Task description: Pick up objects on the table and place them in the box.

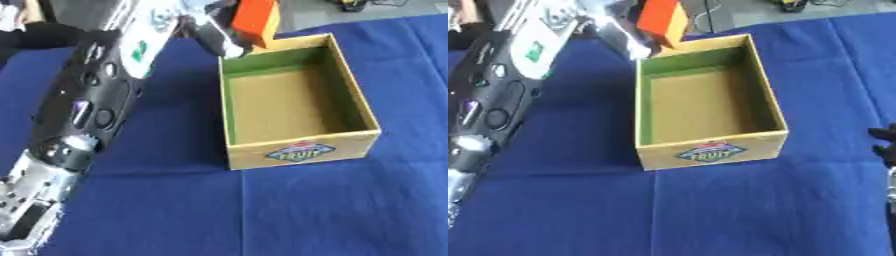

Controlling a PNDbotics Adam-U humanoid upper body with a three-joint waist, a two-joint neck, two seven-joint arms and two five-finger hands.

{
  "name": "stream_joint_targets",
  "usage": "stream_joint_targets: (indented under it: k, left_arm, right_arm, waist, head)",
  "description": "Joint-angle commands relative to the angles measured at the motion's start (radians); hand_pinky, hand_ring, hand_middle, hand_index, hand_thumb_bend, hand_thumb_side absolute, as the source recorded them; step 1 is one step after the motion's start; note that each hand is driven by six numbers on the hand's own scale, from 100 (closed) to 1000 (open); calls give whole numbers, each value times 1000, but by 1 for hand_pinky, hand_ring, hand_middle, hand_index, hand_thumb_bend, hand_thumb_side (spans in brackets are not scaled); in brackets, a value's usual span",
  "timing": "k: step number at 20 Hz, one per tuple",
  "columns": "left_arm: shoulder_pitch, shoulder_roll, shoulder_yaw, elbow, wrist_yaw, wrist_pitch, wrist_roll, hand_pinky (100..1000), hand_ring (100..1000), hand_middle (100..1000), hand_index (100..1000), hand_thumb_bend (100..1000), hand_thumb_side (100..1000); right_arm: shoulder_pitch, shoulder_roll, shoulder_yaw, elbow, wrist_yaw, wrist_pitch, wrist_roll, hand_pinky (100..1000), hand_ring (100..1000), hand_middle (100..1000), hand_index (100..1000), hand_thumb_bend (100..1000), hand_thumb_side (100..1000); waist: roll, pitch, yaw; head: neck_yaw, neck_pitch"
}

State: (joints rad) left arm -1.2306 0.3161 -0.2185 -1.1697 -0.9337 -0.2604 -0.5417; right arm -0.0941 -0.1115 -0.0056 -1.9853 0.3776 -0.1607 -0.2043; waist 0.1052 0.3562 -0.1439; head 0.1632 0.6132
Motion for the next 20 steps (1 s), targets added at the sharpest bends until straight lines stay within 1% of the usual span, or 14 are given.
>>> stream_joint_targets:
  k: [1, 4, 8, 15, 20]
  left_arm:
    - [-30, -26, -7, 41, -45, -11, 31, 225, 394, 324, 489, 100, 245]
    - [-33, -50, -17, 82, -85, -34, 51, 231, 398, 325, 495, 100, 245]
    - [-35, -71, -29, 120, -128, -65, 68, 238, 404, 328, 499, 100, 244]
    - [-34, -116, -51, 173, -165, -118, 57, 265, 425, 338, 513, 100, 244]
    - [-36, -142, -61, 213, -225, -136, 50, 345, 483, 398, 586, 100, 246]
  right_arm:
    - [-9, -10, 3, -15, -3, -3, 3, 812, 962, 727, 957, 100, 987]
    - [-13, -7, 4, -15, 1, -1, 5, 812, 963, 725, 958, 100, 989]
    - [-16, -5, 5, -15, 5, 2, 6, 812, 963, 723, 959, 100, 990]
    - [-19, -2, 7, -15, 7, 4, 7, 812, 963, 721, 959, 100, 991]
    - [-21, 0, 8, -15, 6, 6, 6, 812, 962, 718, 960, 100, 991]
  waist:
    - [-3, -15, -4]
    - [1, -8, -9]
    - [5, -3, -13]
    - [6, 0, -19]
    - [8, 1, -28]
  head:
    - [8, 0]
    - [6, -6]
    - [4, -8]
    - [7, -7]
    - [10, -8]
